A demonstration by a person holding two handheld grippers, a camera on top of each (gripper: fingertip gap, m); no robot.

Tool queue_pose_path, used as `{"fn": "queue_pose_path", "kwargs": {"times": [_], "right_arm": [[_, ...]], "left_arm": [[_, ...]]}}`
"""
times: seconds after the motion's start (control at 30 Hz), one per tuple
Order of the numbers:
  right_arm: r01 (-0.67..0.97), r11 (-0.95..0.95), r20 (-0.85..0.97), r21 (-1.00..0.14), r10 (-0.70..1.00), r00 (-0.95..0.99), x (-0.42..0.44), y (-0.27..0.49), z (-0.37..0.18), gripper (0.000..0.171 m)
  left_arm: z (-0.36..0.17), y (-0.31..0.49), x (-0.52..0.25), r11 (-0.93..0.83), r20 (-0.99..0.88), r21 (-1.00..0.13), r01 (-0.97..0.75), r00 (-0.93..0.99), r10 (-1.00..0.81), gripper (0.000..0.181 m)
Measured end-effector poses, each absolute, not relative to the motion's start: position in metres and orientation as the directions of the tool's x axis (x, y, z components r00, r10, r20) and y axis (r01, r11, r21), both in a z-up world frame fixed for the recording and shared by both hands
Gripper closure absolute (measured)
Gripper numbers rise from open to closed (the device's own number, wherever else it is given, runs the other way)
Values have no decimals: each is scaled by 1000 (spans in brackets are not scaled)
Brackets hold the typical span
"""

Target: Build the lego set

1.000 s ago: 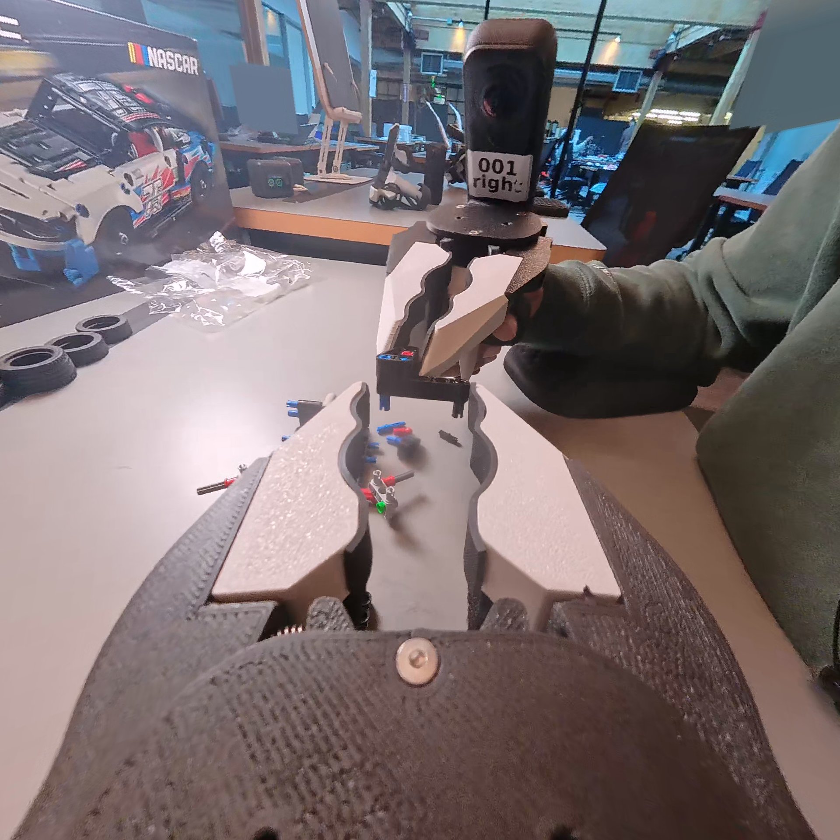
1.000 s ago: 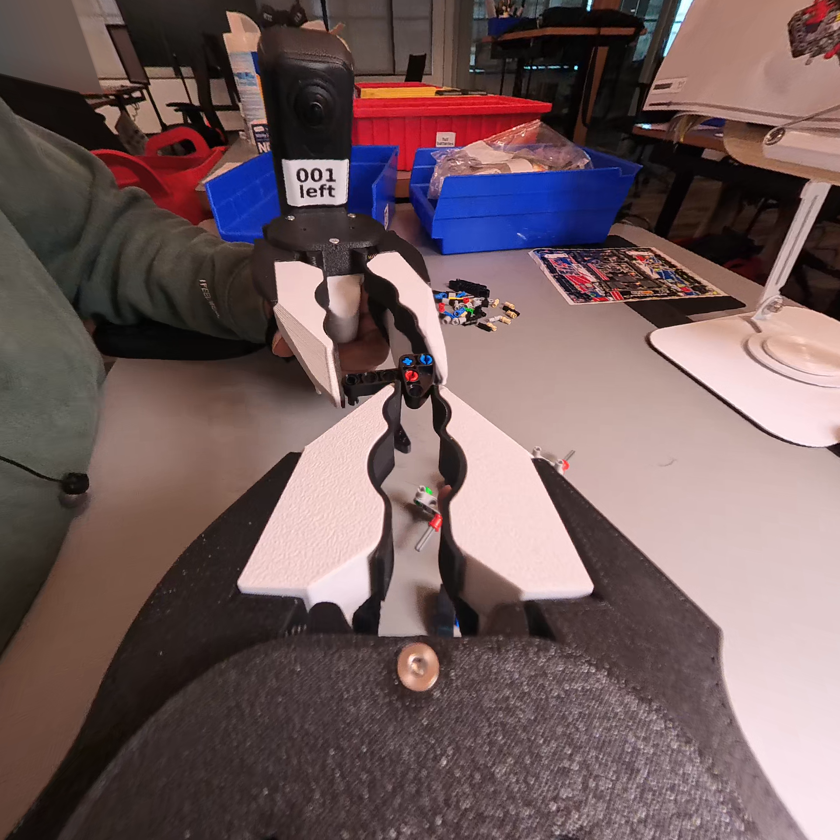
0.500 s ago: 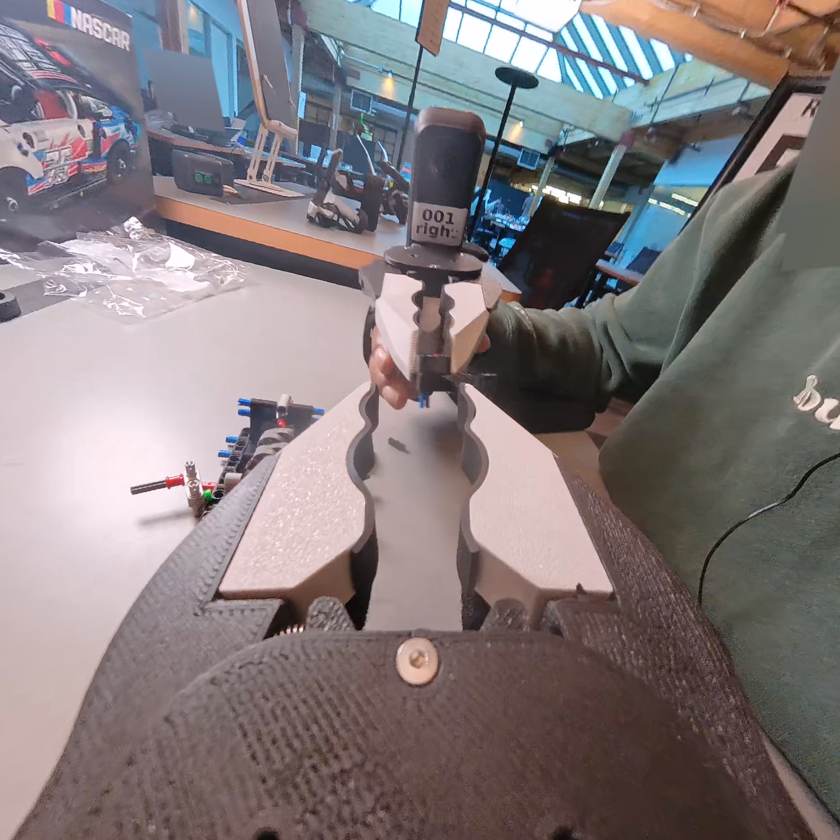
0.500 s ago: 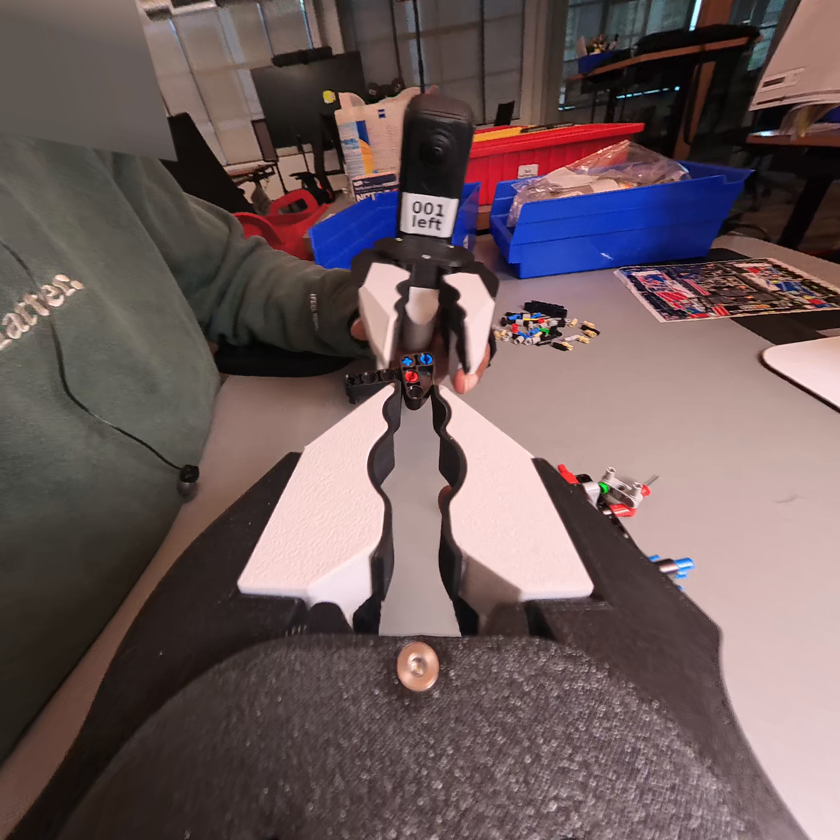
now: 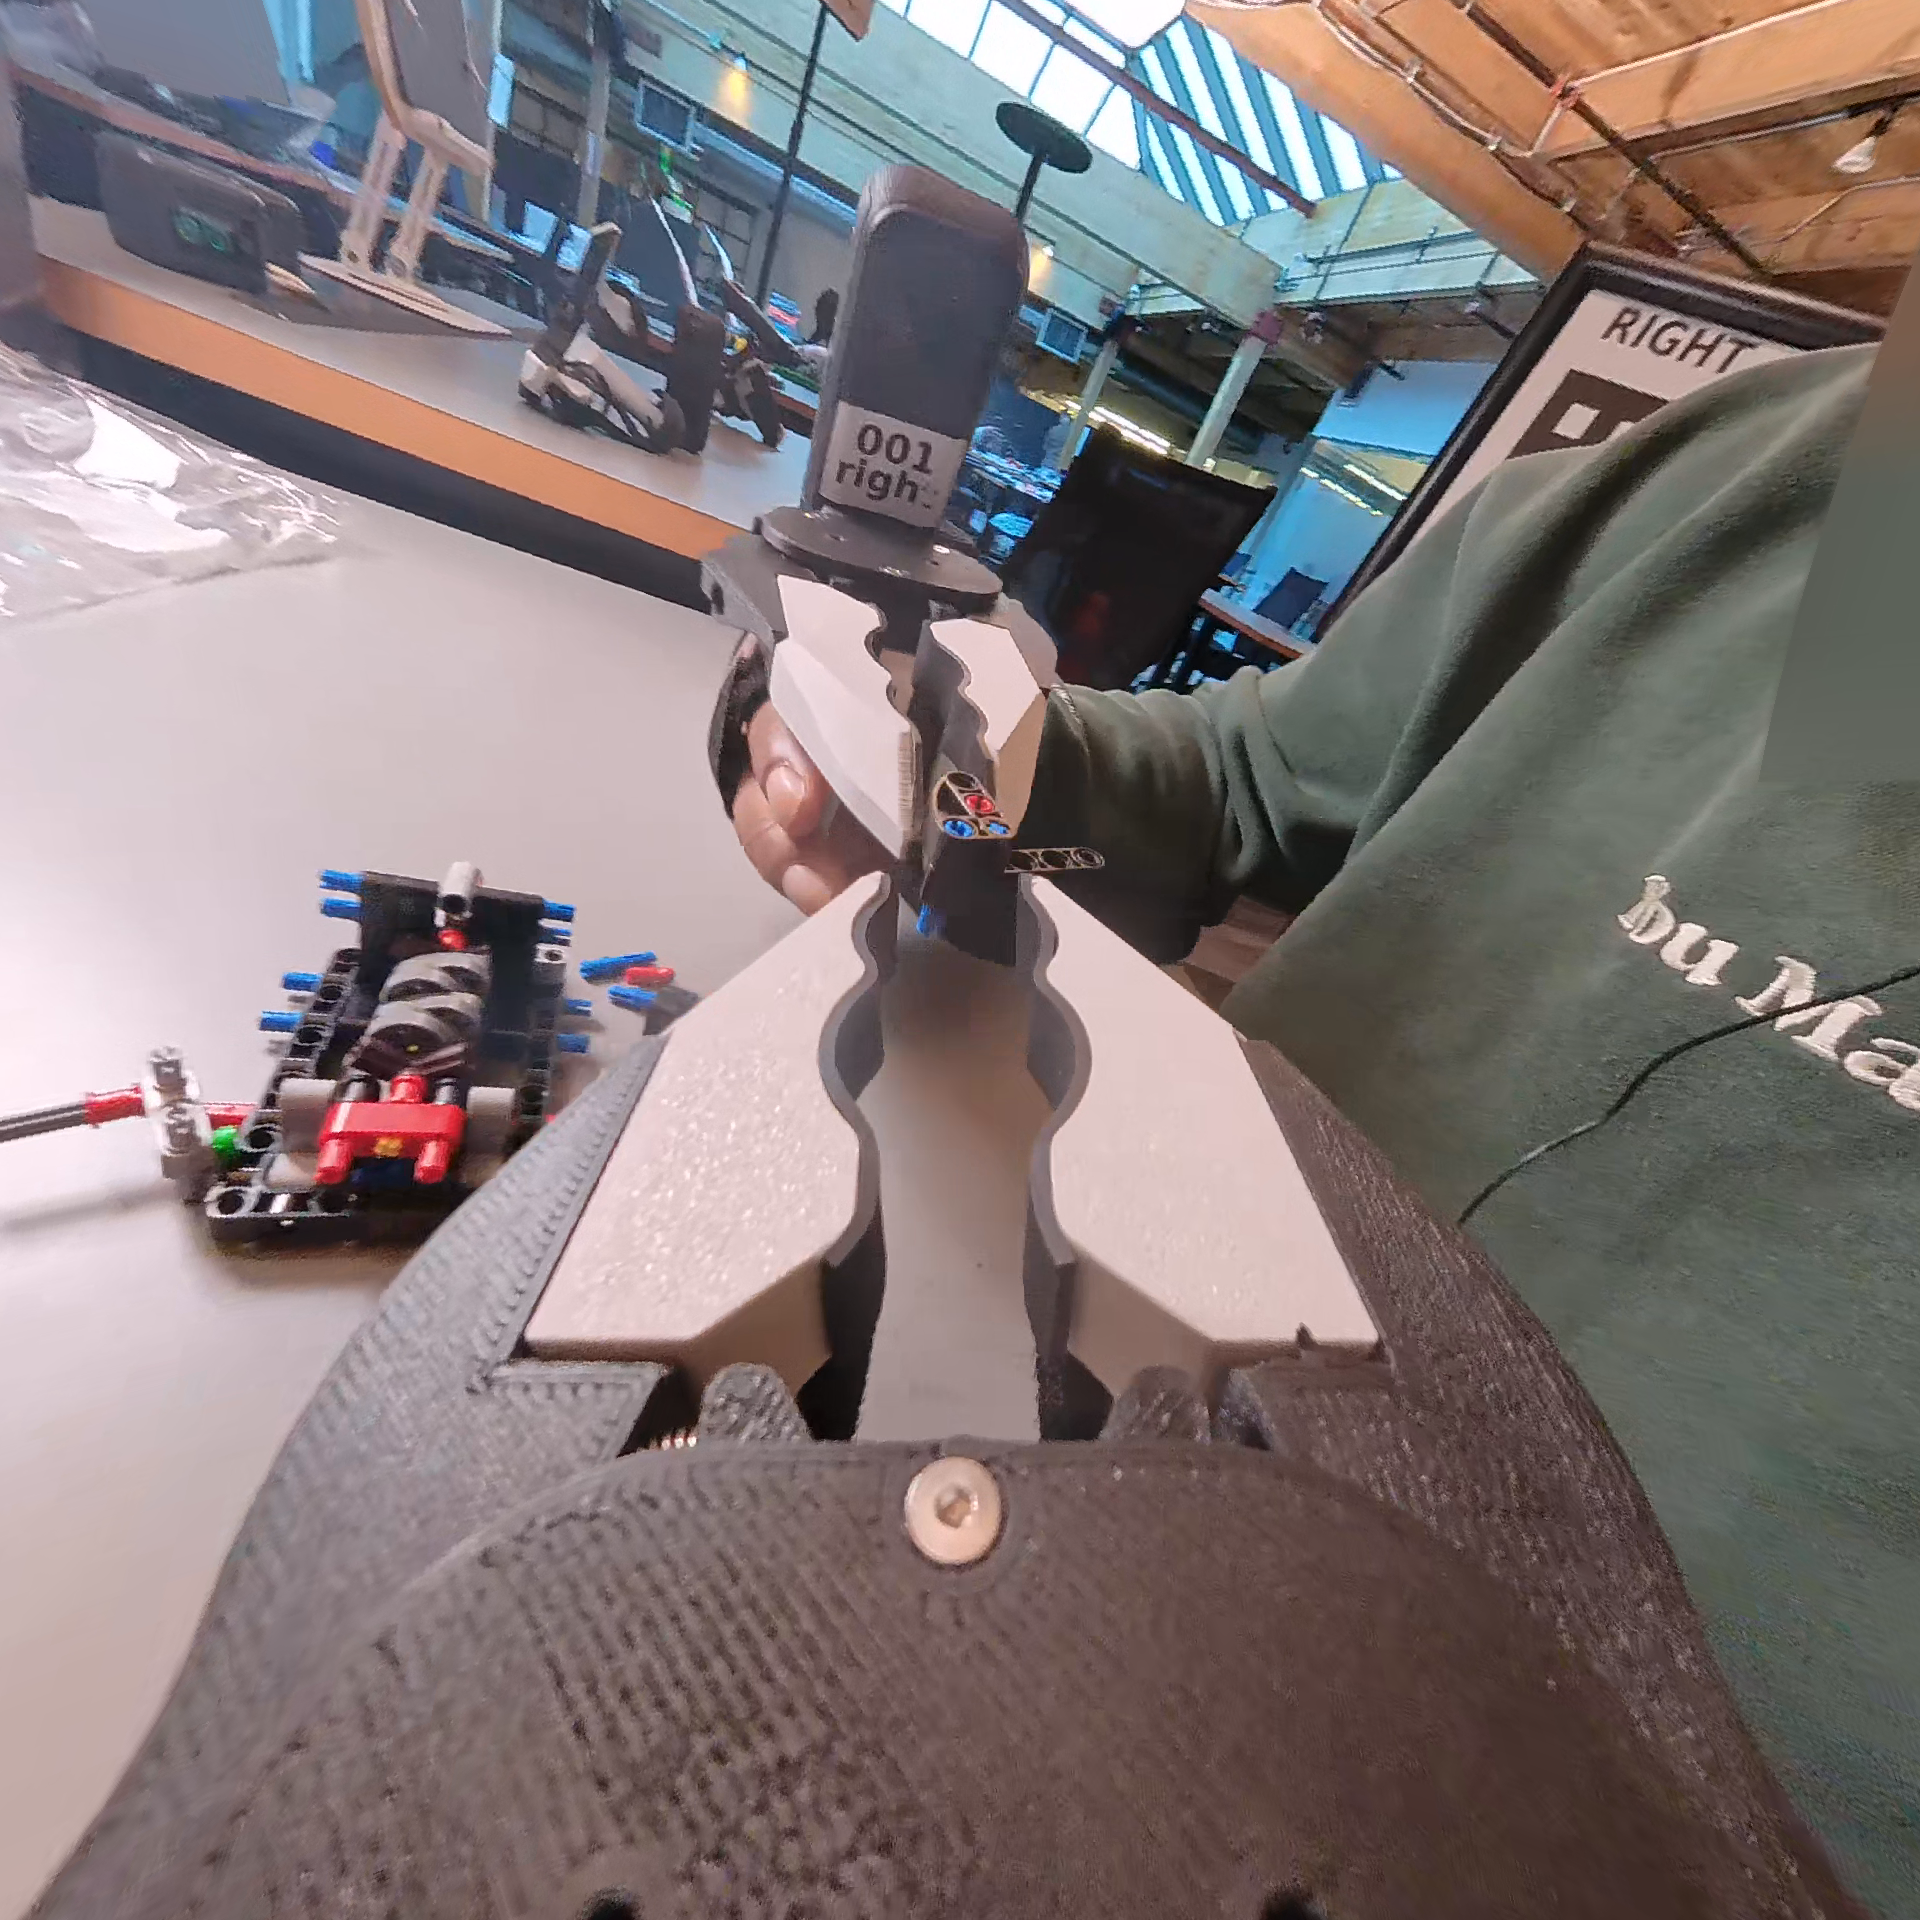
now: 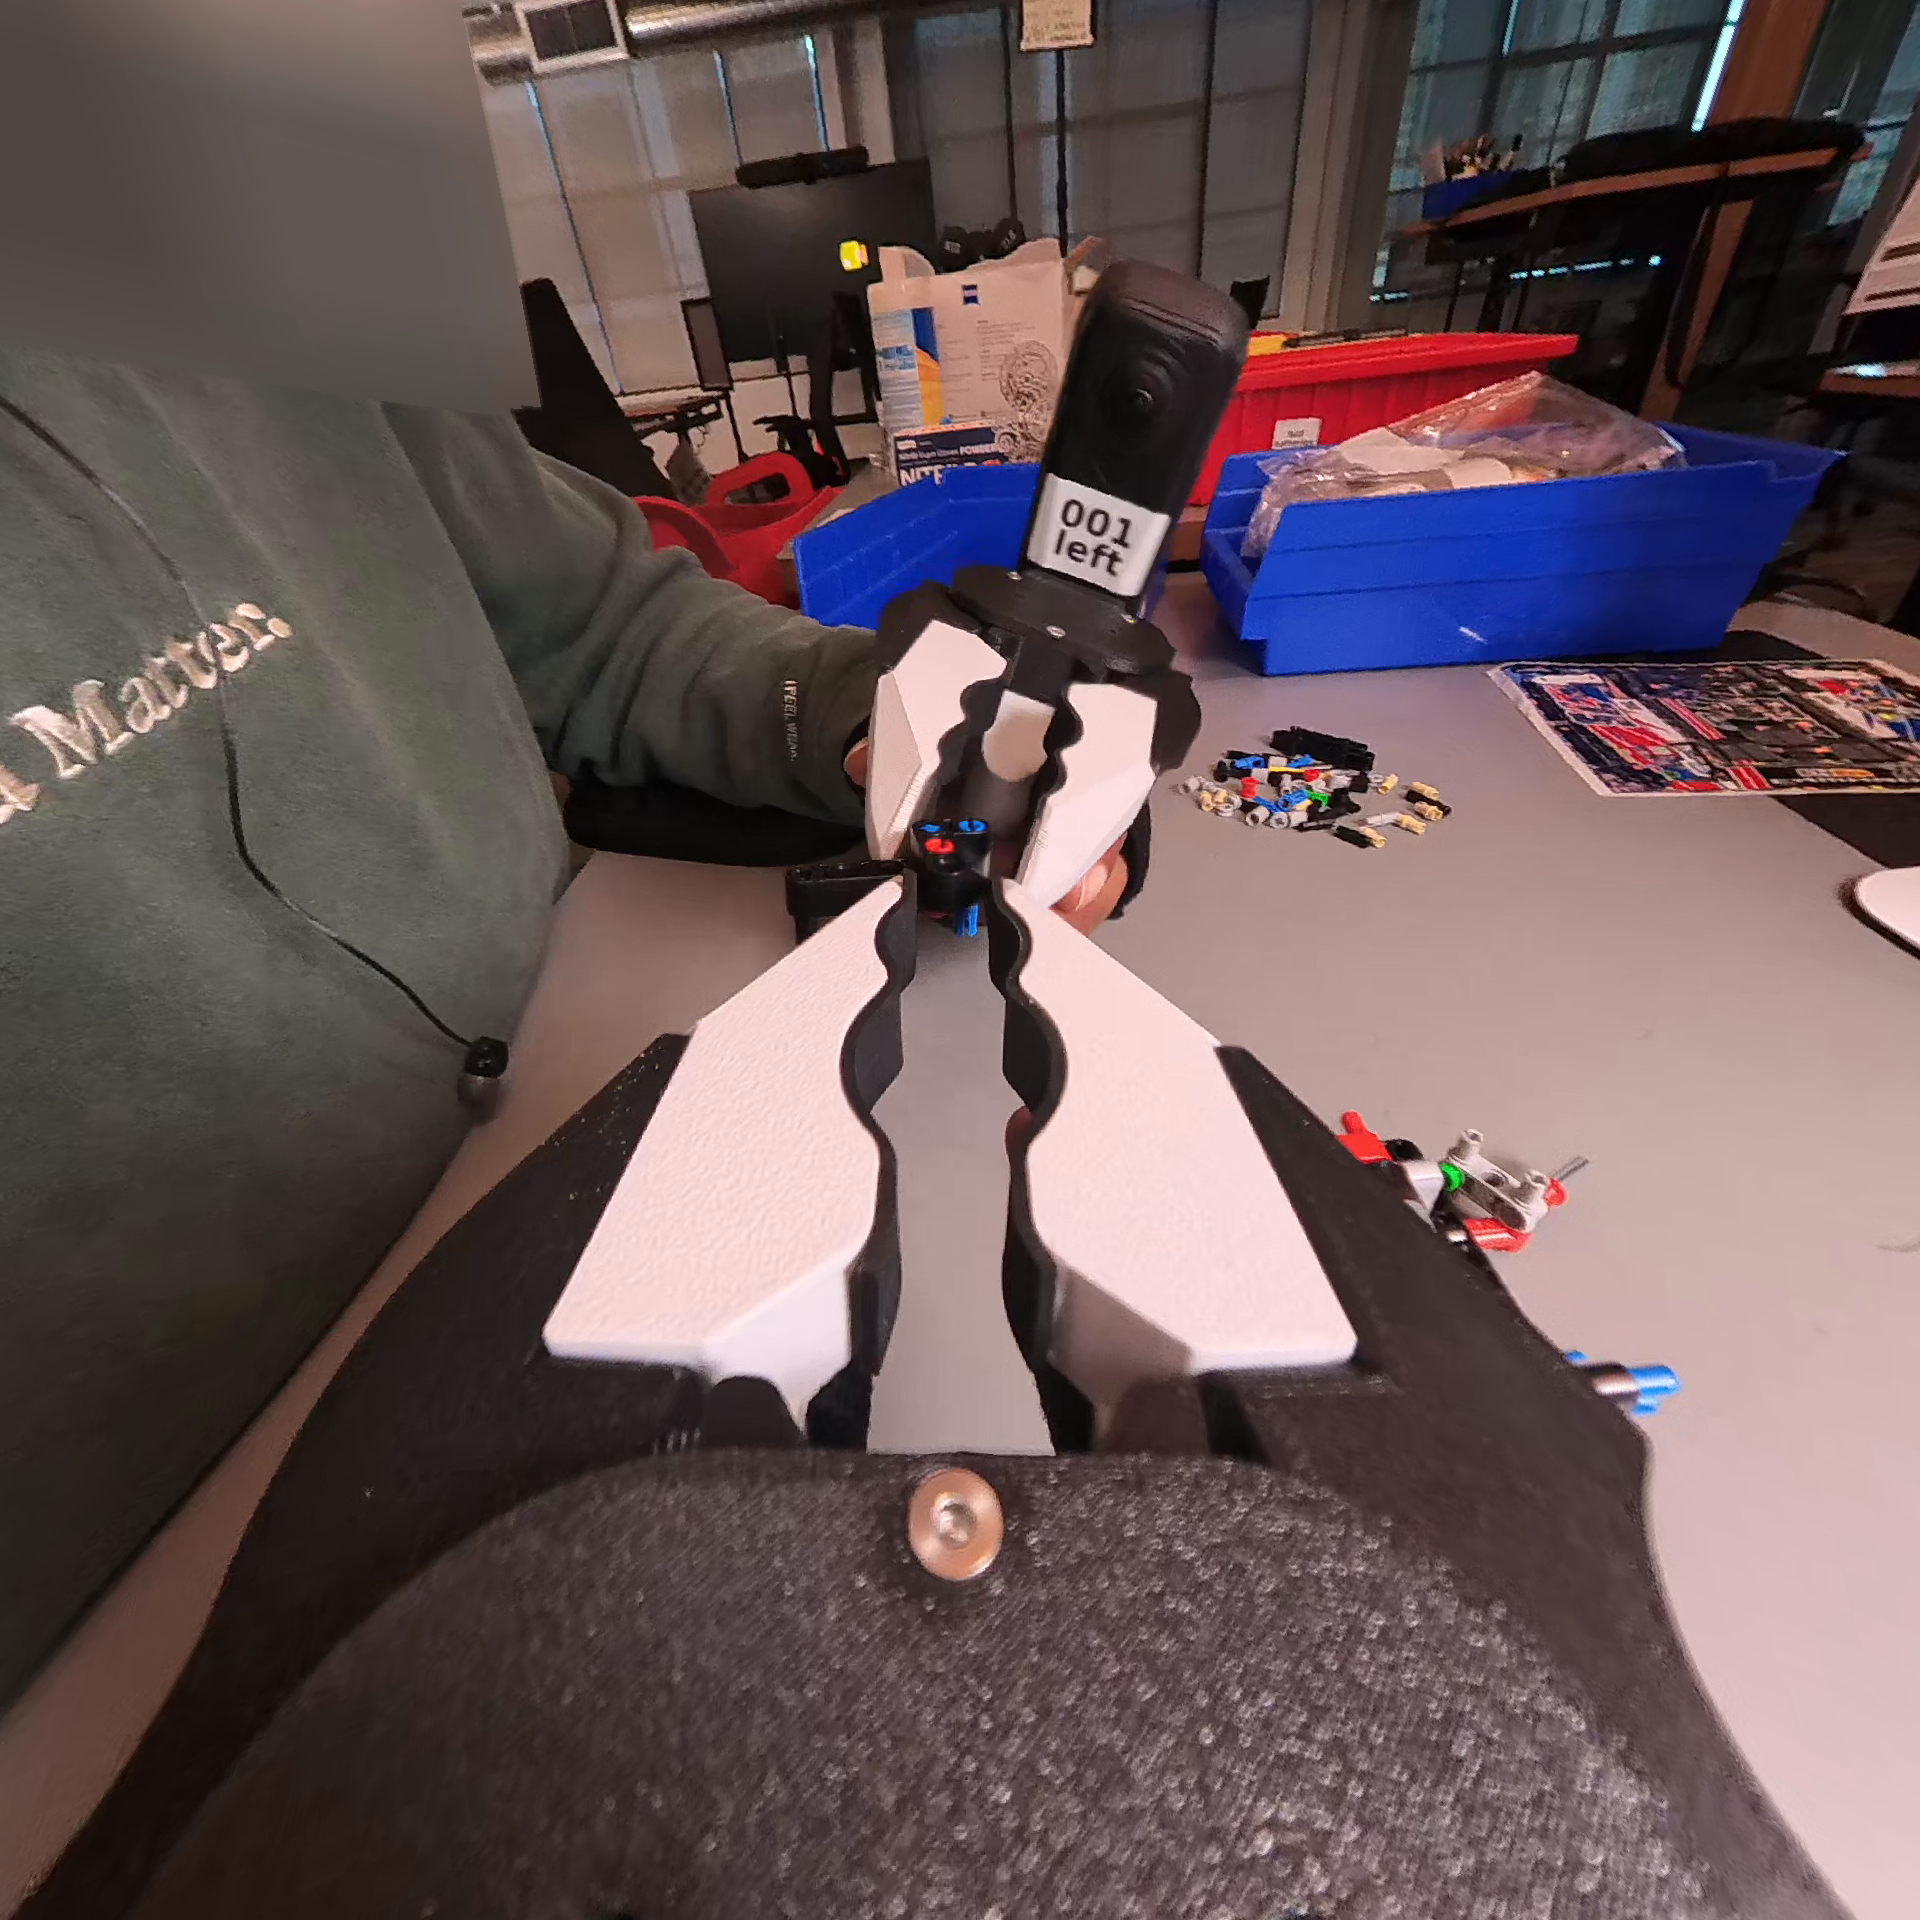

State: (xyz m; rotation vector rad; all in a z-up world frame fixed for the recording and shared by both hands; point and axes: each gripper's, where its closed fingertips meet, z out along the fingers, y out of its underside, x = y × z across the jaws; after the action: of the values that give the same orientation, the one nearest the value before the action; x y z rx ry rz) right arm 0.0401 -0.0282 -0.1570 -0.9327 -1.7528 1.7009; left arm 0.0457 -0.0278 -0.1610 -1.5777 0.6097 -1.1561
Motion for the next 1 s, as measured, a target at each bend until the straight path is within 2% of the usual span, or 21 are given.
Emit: {"fn": "queue_pose_path", "kwargs": {"times": [0.2,0.4,0.47,0.6,0.67,0.77,1.0], "right_arm": [[107,-11,-75,-994,789,-610,39,-25,-158,161],[118,78,23,-990,915,-403,20,7,-162,161],[148,102,52,-984,951,-306,12,18,-164,161],[172,72,50,-982,990,-130,2,34,-162,161],[189,65,51,-980,996,-78,0,37,-164,161],[194,94,94,-977,996,-8,-1,42,-163,161],[174,215,217,-961,976,-12,0,35,-159,160]], "left_arm": [[-161,-27,46,-374,422,-906,197,379,-824,165],[-166,-4,26,-307,353,-935,179,574,-739,140],[-168,3,23,-273,294,-952,136,648,-703,140],[-174,17,16,-223,157,-975,26,788,-596,151],[-170,21,11,-182,99,-983,-3,831,-548,164],[-167,23,5,-155,49,-987,-34,864,-501,172],[-156,22,-8,-84,-3,-995,-48,884,-468,177]]}}
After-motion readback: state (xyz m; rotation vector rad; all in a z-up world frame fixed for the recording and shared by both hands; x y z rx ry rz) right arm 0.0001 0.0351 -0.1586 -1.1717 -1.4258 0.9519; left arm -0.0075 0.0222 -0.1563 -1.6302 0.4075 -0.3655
